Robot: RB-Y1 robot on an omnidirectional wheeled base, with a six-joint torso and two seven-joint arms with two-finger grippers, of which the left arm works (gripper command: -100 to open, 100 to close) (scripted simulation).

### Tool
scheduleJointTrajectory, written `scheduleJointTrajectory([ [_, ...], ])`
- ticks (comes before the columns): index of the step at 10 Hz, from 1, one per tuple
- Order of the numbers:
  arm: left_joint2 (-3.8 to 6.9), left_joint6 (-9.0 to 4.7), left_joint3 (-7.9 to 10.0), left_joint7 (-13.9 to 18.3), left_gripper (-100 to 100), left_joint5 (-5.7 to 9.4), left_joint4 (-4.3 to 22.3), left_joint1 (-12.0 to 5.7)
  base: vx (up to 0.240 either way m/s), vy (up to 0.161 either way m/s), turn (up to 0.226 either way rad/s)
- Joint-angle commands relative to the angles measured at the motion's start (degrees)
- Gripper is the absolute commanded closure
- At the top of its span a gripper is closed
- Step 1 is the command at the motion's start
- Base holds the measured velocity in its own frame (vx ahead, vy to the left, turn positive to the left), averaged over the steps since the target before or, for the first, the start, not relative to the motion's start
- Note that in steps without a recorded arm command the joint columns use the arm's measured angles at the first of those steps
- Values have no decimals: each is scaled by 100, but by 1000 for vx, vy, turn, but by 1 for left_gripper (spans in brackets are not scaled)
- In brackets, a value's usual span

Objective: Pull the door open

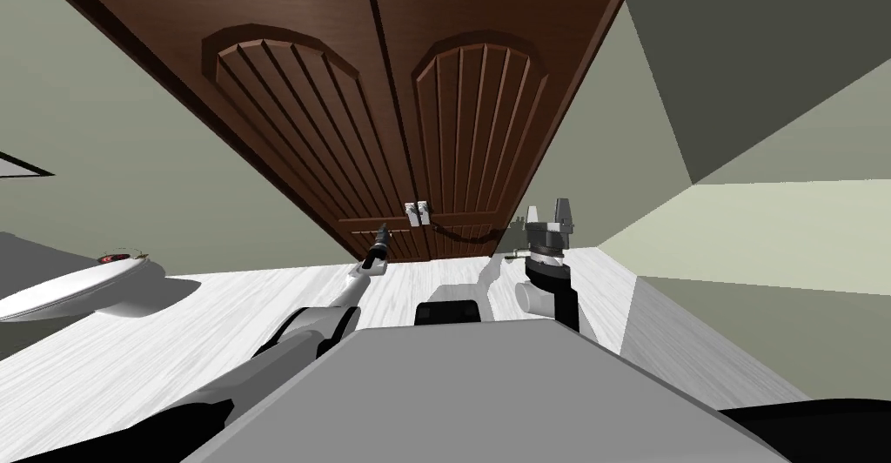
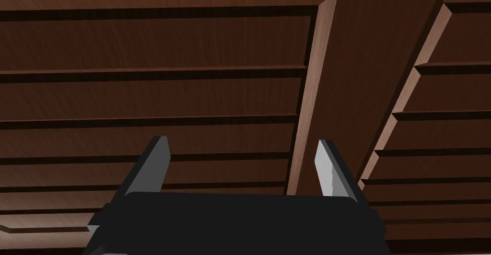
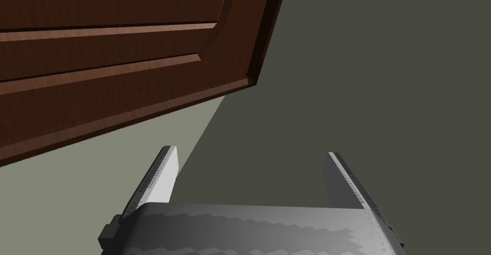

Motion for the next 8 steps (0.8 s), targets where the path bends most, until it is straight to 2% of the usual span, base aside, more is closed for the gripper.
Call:
scheduleJointTrajectory([
  [1,119,-51,134,-41,-100,36,162,64,59,177,172],
  [2,144,-57,160,-49,-100,44,178,84,85,127,114],
  [4,147,-77,186,-66,-100,50,190,87,156,38,-34],
  [7,89,-93,159,-75,-100,40,170,42,147,-24,-52],
  [8,2,-109,107,-81,-100,22,135,-27,156,-73,-110],
])
